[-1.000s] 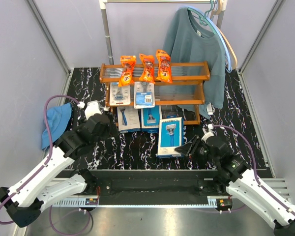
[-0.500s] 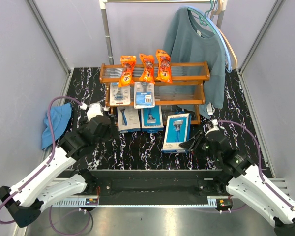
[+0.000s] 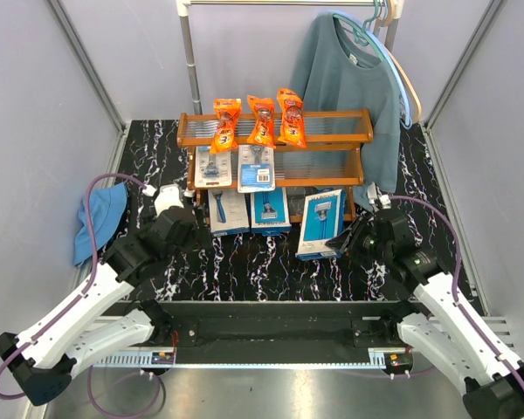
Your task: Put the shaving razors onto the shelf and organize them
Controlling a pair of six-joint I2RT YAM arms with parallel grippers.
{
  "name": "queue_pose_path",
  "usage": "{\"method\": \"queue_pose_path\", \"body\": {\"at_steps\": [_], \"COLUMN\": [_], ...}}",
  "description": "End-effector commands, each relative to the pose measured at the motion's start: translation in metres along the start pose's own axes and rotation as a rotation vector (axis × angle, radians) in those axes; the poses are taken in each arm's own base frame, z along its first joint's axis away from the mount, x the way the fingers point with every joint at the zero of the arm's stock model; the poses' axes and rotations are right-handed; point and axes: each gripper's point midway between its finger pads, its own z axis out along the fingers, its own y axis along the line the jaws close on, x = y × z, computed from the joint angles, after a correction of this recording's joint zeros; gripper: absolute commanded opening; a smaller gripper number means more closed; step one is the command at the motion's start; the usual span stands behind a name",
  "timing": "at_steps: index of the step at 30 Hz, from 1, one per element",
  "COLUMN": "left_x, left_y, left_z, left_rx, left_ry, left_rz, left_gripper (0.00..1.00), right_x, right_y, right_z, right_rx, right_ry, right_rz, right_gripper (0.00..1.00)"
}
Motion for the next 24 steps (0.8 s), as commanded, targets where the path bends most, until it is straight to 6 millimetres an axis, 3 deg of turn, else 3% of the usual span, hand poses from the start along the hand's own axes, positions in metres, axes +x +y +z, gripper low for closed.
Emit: {"method": "queue_pose_path", "body": {"at_steps": [1,6,17,24], "left_x": [-0.005,-0.003,0.0,0.0], "left_y": [-0.008,-0.009,-0.01,-0.011], "left_z": [-0.001,0.002,0.003,0.004], "left_rx": [0.04,0.043,0.052,0.056], "left_ry": [-0.024,-0.016,-0.008,-0.008], "left_rz": [-0.014,-0.008,0.005,0.013], "left_gripper": [0.99,0.99,0.99,0.99], "right_x": [-0.014,-0.02,-0.058,-0.06], "right_y": [0.037,0.038,0.04,0.037], "right_z": [-0.013,-0.001,0.009,0.023], "right_rx": [-0.191,-0.252,-0.353,-0.367], "right_ry": [0.023,0.093,0.119,0.156], "right_rz": [-0.098,-0.105,-0.096,-0.078], "right_gripper": [0.08,0.08,0.08,0.08]}}
